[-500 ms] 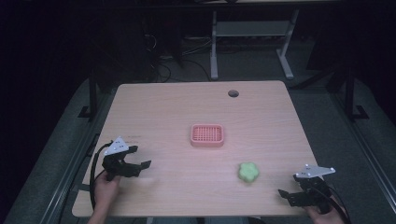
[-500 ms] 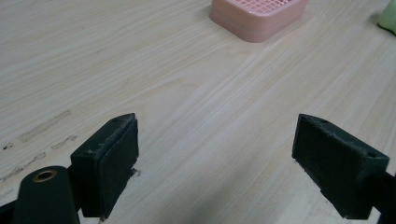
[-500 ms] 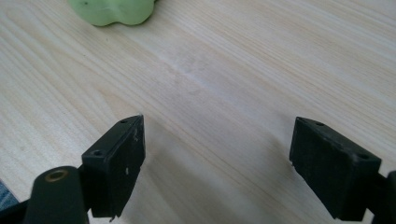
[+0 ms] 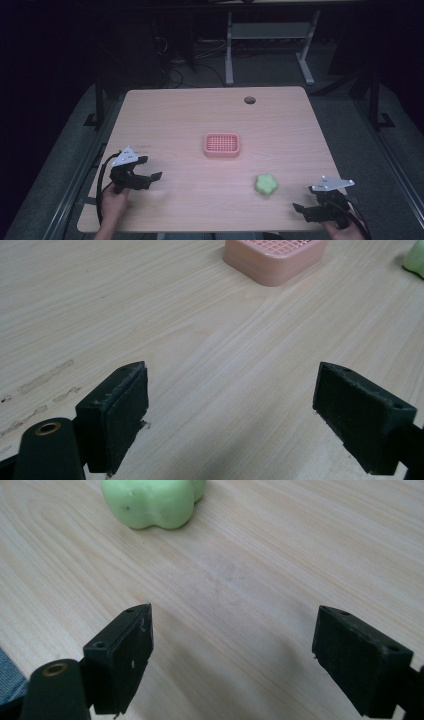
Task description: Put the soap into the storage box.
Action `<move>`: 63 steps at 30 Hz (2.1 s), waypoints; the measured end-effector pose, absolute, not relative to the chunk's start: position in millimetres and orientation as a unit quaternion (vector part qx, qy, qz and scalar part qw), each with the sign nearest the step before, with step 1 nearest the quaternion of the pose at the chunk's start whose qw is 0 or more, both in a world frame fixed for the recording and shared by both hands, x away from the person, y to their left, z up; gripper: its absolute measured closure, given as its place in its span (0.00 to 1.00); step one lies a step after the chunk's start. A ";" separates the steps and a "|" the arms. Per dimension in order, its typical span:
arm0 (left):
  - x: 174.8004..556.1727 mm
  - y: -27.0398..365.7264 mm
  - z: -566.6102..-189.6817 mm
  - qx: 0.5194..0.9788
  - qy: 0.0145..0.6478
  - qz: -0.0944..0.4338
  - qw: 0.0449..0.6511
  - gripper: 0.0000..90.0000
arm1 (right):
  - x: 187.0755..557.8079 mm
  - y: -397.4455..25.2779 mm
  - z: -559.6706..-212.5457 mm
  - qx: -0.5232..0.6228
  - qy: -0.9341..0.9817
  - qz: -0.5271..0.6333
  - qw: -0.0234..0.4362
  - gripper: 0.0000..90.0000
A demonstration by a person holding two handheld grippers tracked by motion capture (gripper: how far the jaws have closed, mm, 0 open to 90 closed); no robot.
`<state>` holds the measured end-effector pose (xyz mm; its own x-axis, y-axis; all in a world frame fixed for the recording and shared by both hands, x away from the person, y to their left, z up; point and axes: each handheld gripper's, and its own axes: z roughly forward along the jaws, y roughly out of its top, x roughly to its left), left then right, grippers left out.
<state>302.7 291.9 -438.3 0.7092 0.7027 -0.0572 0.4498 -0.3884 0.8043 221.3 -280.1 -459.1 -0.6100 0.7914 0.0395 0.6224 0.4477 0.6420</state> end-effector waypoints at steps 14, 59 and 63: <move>302.1 293.3 -437.8 0.821 0.350 0.155 0.423 0.16 | 230.1 -262.6 -450.8 0.401 0.859 0.296 0.115 0.18; 298.1 301.3 -435.9 0.810 0.360 0.155 0.435 0.16 | 287.1 -182.2 -412.2 0.330 0.921 0.194 0.067 0.17; 298.1 301.4 -435.6 0.812 0.355 0.159 0.435 0.16 | 291.6 -176.5 -413.1 0.326 0.925 0.184 0.065 0.17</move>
<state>298.1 301.4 -435.6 0.6972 0.7151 -0.0509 0.4392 -0.3700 0.8187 291.6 -176.5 -413.1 -0.7785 0.6276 0.0000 0.5797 0.7191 0.3831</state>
